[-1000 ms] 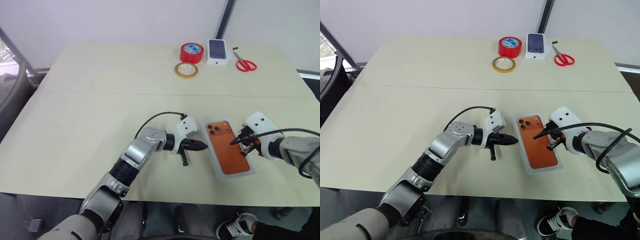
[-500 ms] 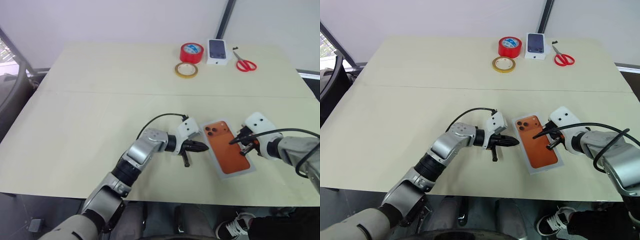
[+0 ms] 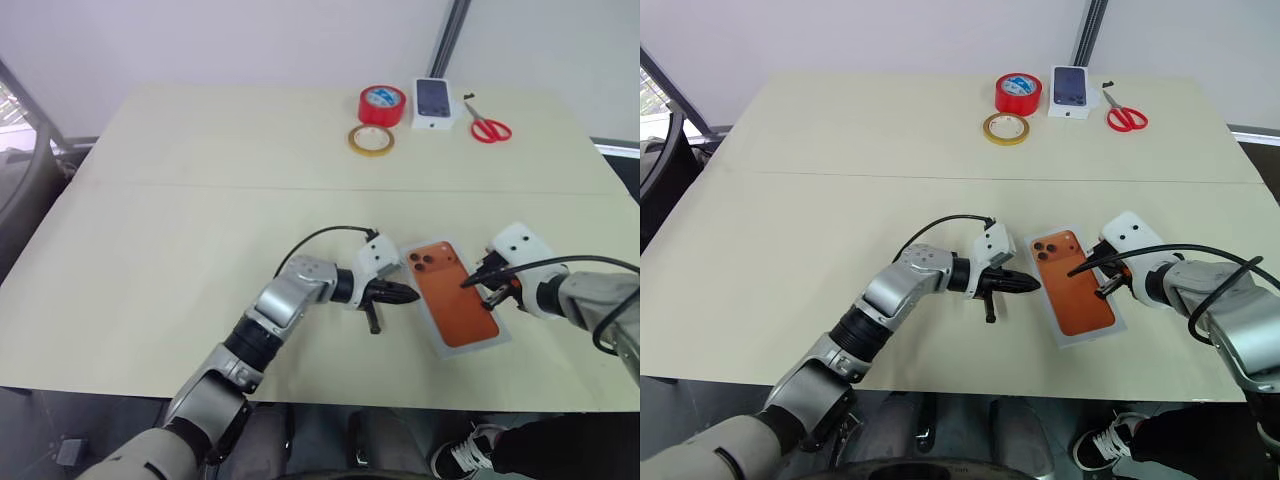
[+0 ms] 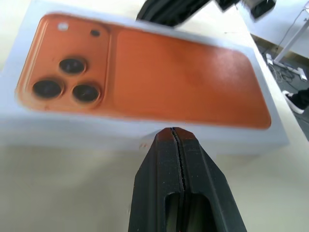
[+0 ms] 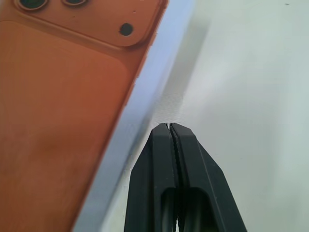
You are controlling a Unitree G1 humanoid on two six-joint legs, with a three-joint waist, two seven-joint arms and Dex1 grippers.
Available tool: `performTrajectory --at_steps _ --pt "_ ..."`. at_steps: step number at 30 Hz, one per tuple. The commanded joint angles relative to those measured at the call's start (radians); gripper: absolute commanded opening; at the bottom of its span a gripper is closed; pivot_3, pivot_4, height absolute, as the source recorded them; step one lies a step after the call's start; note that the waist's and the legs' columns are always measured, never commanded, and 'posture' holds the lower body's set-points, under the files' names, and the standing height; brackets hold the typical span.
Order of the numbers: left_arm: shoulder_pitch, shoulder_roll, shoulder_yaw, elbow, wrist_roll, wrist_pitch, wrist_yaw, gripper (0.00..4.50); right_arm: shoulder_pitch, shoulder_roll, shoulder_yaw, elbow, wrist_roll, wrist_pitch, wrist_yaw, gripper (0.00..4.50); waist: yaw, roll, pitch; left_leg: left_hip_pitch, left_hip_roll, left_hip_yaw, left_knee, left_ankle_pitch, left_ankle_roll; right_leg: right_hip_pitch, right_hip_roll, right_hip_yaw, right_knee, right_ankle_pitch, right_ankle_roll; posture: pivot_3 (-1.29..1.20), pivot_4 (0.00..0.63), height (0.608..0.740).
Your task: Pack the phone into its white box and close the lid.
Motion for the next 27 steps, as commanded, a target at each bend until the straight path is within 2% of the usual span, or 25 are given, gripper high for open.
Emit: performTrajectory --at_steps 1,4,13,18,27 --pt "-0.013 0.037 0.002 -0.06 -0.016 0.005 -0.046 0.0 0.004 -0.001 -0.045 -0.025 -0.009 0.0 0.007 0.04 0.0 0.0 0.0 0.0 0.0 0.0 0.0 0.0 0.0 0.0 0.0 0.0 0.0 0.0 0.0 0.0 0.15 0.722" --pt "-0.018 0.048 -0.037 -0.035 0.021 -0.023 -0.043 0.0 0.007 0.001 -0.044 -0.027 -0.01 -0.001 0.011 0.04 0.002 0.0 0.0 0.0 0.0 0.0 0.0 0.0 0.0 0.0 0.0 0.0 0.0 0.0 0.0 0.0 0.15 0.722" --pt "-0.034 -0.05 -0.082 0.049 0.08 -0.08 0.016 0.0 0.024 0.011 -0.04 -0.04 -0.007 0.003 0.013 0.04 0.002 0.0 0.0 0.0 -0.001 0.0 0.0 0.0 0.0 0.0 0.0 0.0 0.0 0.0 0.0 0.0 0.15 0.722" --pt "-0.047 -0.1 -0.048 0.074 0.062 -0.073 0.039 0.0 0.033 0.013 -0.047 -0.052 -0.003 0.008 0.015 0.04 0.001 0.0 0.0 0.0 -0.001 0.0 0.0 0.0 0.0 0.0 0.0 0.0 0.0 0.0 0.0 0.0 0.15 0.722" --pt "-0.041 -0.129 -0.001 0.055 0.028 -0.049 0.04 0.0 0.042 0.016 -0.057 -0.06 -0.005 0.017 0.023 0.04 0.001 0.0 0.0 0.0 -0.001 0.0 0.0 0.0 0.0 0.0 0.0 0.0 0.0 0.0 0.0 0.0 0.15 0.722"
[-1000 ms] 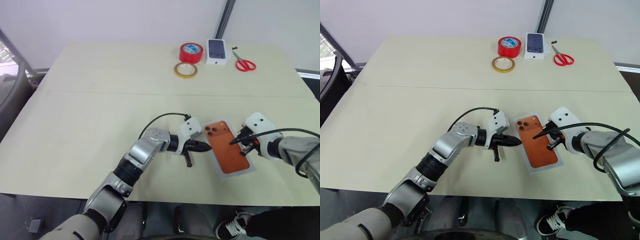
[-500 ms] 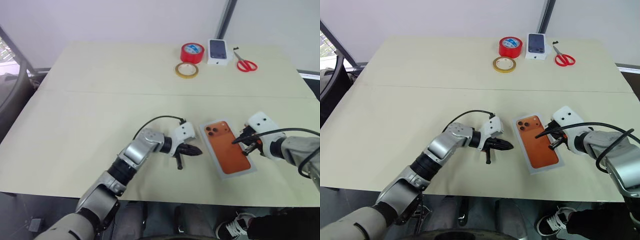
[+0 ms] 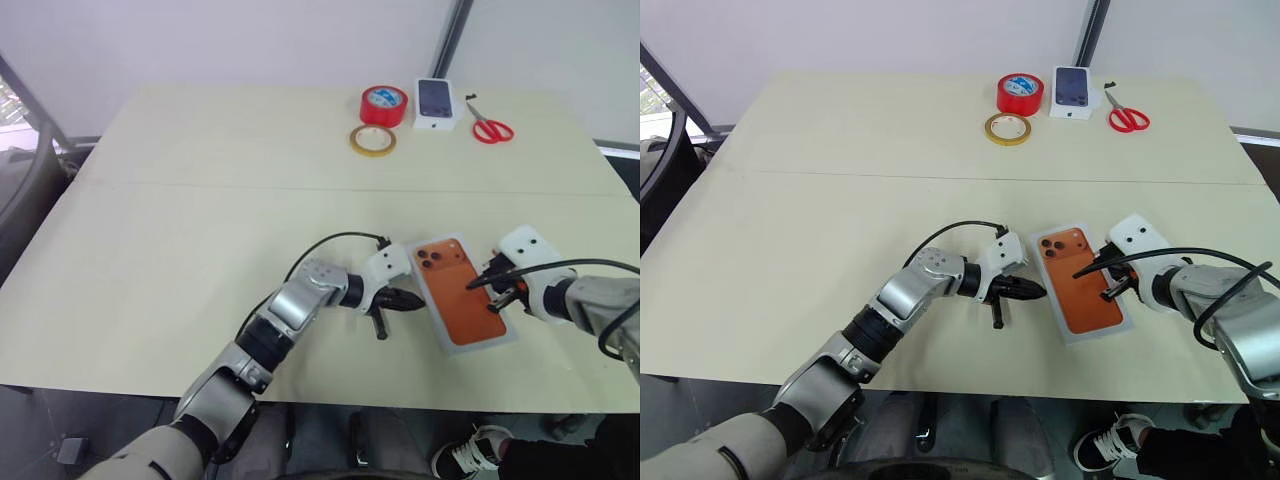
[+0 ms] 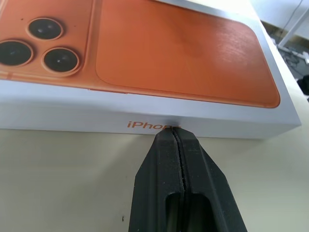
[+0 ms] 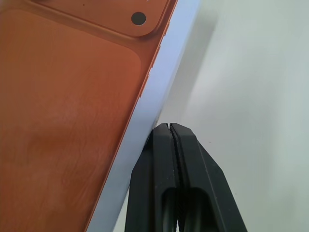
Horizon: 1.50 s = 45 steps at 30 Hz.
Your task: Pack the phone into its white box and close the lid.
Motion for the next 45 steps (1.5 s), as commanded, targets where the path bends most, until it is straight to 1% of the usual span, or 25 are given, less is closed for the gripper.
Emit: performTrajectory --at_steps 1,13,38,42,45 --pt "-0.018 -0.035 0.029 -0.044 -0.046 0.0 -0.001 0.0 0.003 0.01 -0.021 -0.04 0.005 -0.005 0.014 0.04 0.0 0.0 0.0 0.0 0.0 0.0 0.0 0.0 0.0 0.0 0.0 0.0 0.0 0.0 0.0 0.0 0.15 0.722" --pt "-0.009 -0.041 0.015 -0.077 -0.071 0.029 -0.022 0.0 0.003 0.011 -0.018 -0.017 -0.015 -0.012 0.025 0.04 0.0 0.0 0.0 0.0 0.0 0.0 0.0 0.0 0.0 0.0 0.0 0.0 0.0 0.0 0.0 0.0 0.15 0.722" --pt "-0.008 -0.034 -0.015 -0.044 -0.037 0.02 -0.019 0.0 0.032 0.042 -0.013 0.022 -0.061 -0.036 0.036 0.04 0.0 0.0 0.0 0.0 0.0 0.0 0.0 0.0 0.0 0.0 0.0 0.0 0.0 0.0 0.0 0.0 0.15 0.722" --pt "0.0 -0.015 -0.008 -0.048 -0.039 0.025 -0.024 0.0 0.056 0.015 -0.043 0.015 -0.071 -0.044 0.051 0.04 0.0 0.0 0.0 0.0 0.0 0.0 0.0 0.0 0.0 0.0 0.0 0.0 0.0 0.0 0.0 0.0 0.15 0.722" --pt "0.002 0.004 0.037 -0.076 -0.073 0.05 -0.029 0.0 0.079 -0.024 -0.117 0.01 -0.069 -0.057 0.09 0.04 0.0 0.001 0.0 0.0 0.0 0.0 0.0 0.0 0.0 0.0 0.0 0.0 0.0 0.0 0.0 0.0 0.15 0.722"
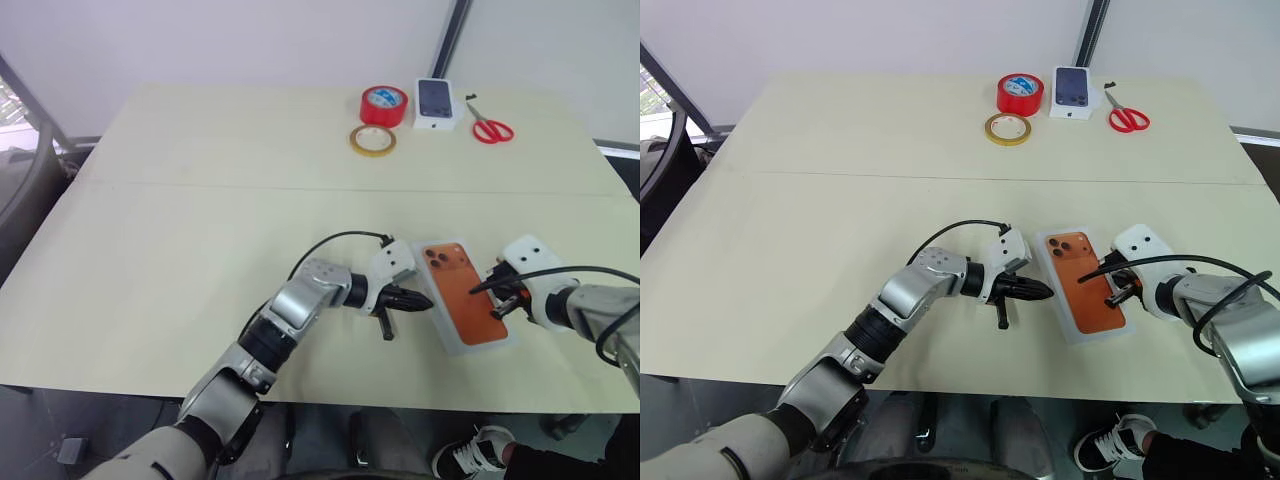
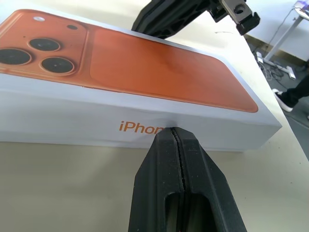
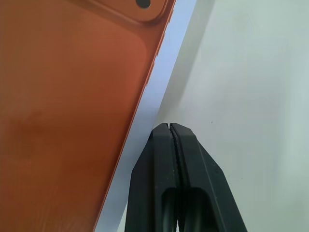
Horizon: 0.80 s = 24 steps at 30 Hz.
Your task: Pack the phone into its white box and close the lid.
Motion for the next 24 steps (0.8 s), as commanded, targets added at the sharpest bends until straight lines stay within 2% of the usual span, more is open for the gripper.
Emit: performTrajectory --at_steps 1,6,10,13,17,22,24 --pt "-0.003 0.01 0.058 -0.064 -0.055 0.024 -0.008 0.0 0.024 -0.06 -0.122 -0.035 0.003 -0.033 0.057 0.04 0.0 0.0 0.0 0.0 0.0 0.0 0.0 0.0 0.0 0.0 0.0 0.0 0.0 0.0 0.0 0.0 0.15 0.722" --pt "-0.06 0.004 0.148 -0.089 -0.124 0.072 0.019 0.0 0.128 -0.07 -0.298 -0.119 0.068 -0.059 0.195 0.04 0.001 0.0 0.0 0.0 0.0 0.0 0.0 0.0 0.0 0.0 0.0 0.0 0.0 0.0 0.0 0.0 0.15 0.722" --pt "-0.129 -0.034 0.124 -0.005 -0.073 0.033 0.08 0.0 0.251 -0.027 -0.386 -0.223 0.135 -0.053 0.28 0.04 0.006 0.0 0.0 0.001 -0.001 -0.001 0.001 0.0 0.0 0.002 0.001 -0.001 0.0 0.0 0.001 0.0 0.15 0.722" --pt "-0.181 -0.052 0.037 0.128 0.04 -0.04 0.132 0.0 0.329 0.004 -0.357 -0.284 0.14 -0.052 0.27 0.04 0.002 -0.001 0.0 0.002 -0.003 -0.001 0.001 0.0 0.0 0.004 0.0 -0.001 -0.001 -0.001 0.003 0.0 0.15 0.722" --pt "-0.199 -0.057 -0.012 0.234 0.103 -0.084 0.135 0.0 0.333 0.044 -0.284 -0.288 0.116 -0.039 0.19 0.04 -0.004 0.0 0.0 0.003 -0.002 -0.001 0.0 0.0 0.001 0.004 0.001 0.0 0.0 -0.001 0.003 0.0 0.15 0.722" --pt "-0.178 -0.017 0.007 0.214 0.111 -0.101 0.117 0.0 0.307 0.064 -0.263 -0.292 0.119 -0.036 0.141 0.04 -0.002 0.0 0.0 0.005 -0.002 -0.001 0.0 0.0 0.001 0.006 0.001 0.0 -0.001 -0.001 0.003 0.0 0.15 0.722" --pt "-0.161 0.019 0.065 0.156 0.075 -0.105 0.116 0.0 0.285 0.079 -0.295 -0.28 0.117 -0.068 0.13 0.04 -0.005 0.0 0.0 0.005 -0.002 -0.001 0.0 0.0 0.001 0.006 0.001 0.0 -0.001 -0.001 0.003 0.0 0.15 0.722"
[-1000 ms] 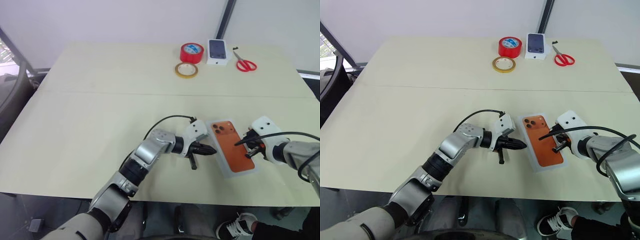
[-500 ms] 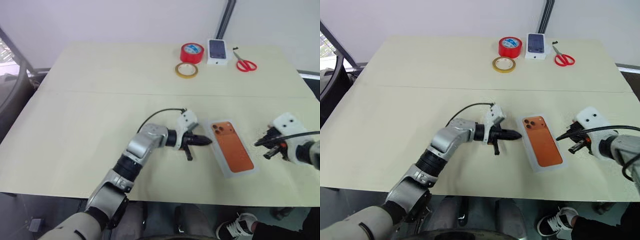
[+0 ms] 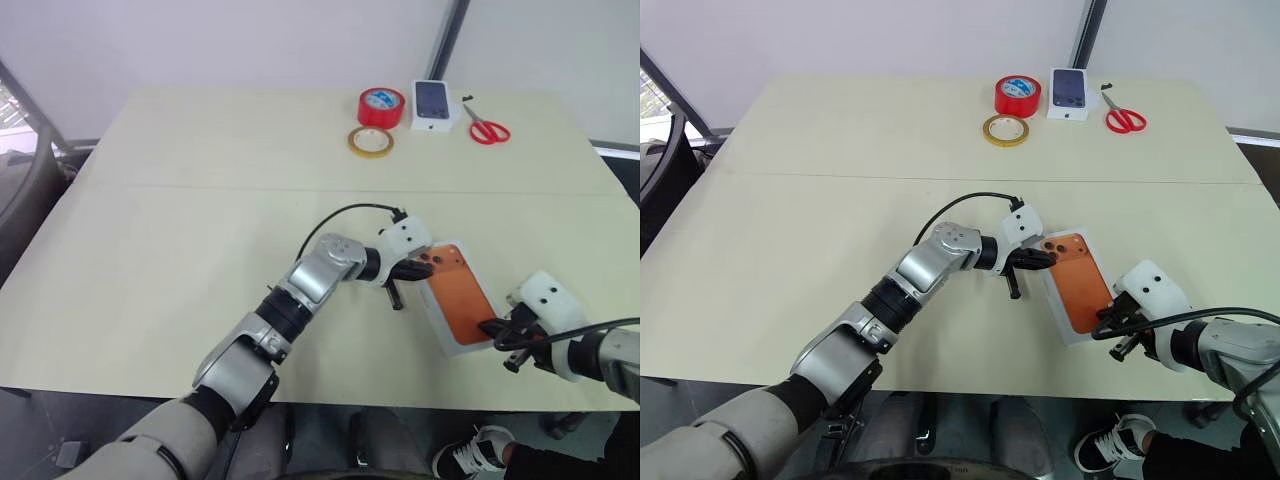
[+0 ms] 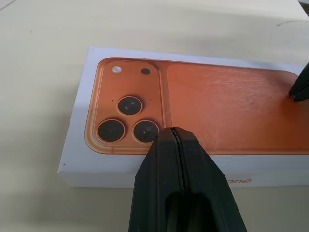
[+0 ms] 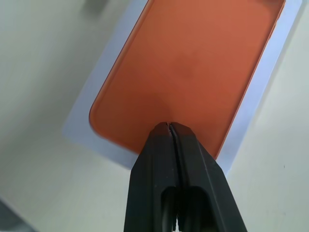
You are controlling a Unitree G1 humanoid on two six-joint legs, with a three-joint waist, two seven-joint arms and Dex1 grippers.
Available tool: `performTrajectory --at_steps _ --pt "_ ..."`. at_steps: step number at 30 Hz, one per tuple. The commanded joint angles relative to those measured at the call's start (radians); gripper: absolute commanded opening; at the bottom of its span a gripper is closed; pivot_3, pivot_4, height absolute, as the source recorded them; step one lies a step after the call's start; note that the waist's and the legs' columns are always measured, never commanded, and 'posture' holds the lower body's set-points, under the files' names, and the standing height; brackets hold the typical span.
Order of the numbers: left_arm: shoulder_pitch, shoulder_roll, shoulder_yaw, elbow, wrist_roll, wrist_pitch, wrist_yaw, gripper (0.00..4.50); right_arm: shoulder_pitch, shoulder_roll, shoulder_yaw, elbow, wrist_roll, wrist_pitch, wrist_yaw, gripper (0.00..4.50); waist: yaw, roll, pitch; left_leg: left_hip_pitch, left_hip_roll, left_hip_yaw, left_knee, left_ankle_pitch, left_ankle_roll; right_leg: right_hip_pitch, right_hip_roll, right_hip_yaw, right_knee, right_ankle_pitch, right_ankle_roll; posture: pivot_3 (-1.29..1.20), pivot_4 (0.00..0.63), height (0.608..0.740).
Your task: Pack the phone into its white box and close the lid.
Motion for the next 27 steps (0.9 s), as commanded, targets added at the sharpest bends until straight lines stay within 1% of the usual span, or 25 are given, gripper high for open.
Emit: performTrajectory --at_steps 1,3,4,8,10,12,14,17,21,27 --pt "0.042 0.074 0.1 -0.092 -0.039 -0.007 -0.001 0.0 -0.044 0.036 -0.056 0.002 -0.008 -0.052 -0.035 0.04 -0.004 0.0 0.0 0.0 0.001 0.0 0.0 0.0 0.0 0.0 0.0 0.0 0.0 0.0 0.0 0.0 0.15 0.722" --pt "0.072 0.134 0.175 -0.166 -0.076 -0.009 0.0 0.0 -0.074 0.068 -0.086 0.023 -0.025 -0.121 -0.055 0.04 -0.011 0.001 0.0 0.0 0.001 0.0 0.0 0.0 0.0 -0.001 0.0 0.001 0.001 0.0 0.0 0.0 0.15 0.722" --pt "0.098 0.181 0.227 -0.214 -0.093 -0.013 0.009 0.0 -0.087 0.082 -0.103 0.047 -0.037 -0.162 -0.063 0.04 -0.012 0.001 0.0 0.0 0.001 0.0 -0.001 0.0 0.0 -0.001 0.0 0.001 0.001 0.0 0.0 0.0 0.15 0.722" --pt "0.185 0.334 0.38 -0.328 -0.142 -0.018 0.029 0.0 -0.146 0.125 -0.129 0.121 -0.036 -0.229 -0.087 0.04 -0.018 0.001 0.0 0.0 0.001 0.0 -0.001 0.0 -0.001 -0.001 -0.001 0.0 0.001 0.0 0.0 0.0 0.15 0.722" --pt "0.246 0.42 0.452 -0.362 -0.149 -0.027 0.042 0.0 -0.192 0.155 -0.139 0.171 -0.013 -0.257 -0.091 0.04 -0.018 0.001 0.0 0.0 0.001 0.0 -0.001 0.0 -0.001 -0.001 -0.001 0.0 0.0 0.0 0.0 0.0 0.15 0.722" --pt "0.326 0.499 0.561 -0.403 -0.173 -0.004 0.08 0.0 -0.25 0.195 -0.152 0.232 0.032 -0.269 -0.087 0.04 -0.021 0.001 0.0 0.0 0.001 0.0 -0.001 0.0 -0.001 -0.001 -0.001 0.0 0.0 0.0 0.0 0.0 0.15 0.722" --pt "0.398 0.553 0.635 -0.439 -0.193 0.005 0.104 0.0 -0.29 0.218 -0.145 0.275 0.054 -0.283 -0.083 0.04 -0.021 0.001 0.0 0.0 0.002 0.0 -0.001 0.0 -0.001 -0.001 -0.002 0.0 0.001 0.0 0.0 0.0 0.15 0.722" --pt "0.477 0.597 0.687 -0.467 -0.206 0.005 0.125 0.0 -0.322 0.234 -0.114 0.317 0.058 -0.3 -0.09 0.04 -0.013 0.001 0.0 0.0 0.001 0.0 -0.001 0.0 -0.001 -0.001 -0.003 0.0 0.001 0.0 0.0 0.0 0.15 0.722" --pt "0.54 0.622 0.715 -0.49 -0.216 0.004 0.144 0.0 -0.334 0.247 -0.088 0.338 0.071 -0.314 -0.088 0.04 0.004 0.001 0.0 0.0 0.0 0.001 -0.001 0.0 -0.001 -0.001 -0.004 0.0 0.0 0.0 0.0 0.0 0.15 0.722" --pt "0.554 0.623 0.709 -0.491 -0.229 0.006 0.166 0.0 -0.336 0.256 -0.055 0.349 0.081 -0.335 -0.09 0.04 0.001 0.001 0.0 -0.001 0.001 0.001 -0.001 0.0 0.0 -0.001 -0.004 0.0 0.001 0.0 0.0 0.0 0.15 0.722"
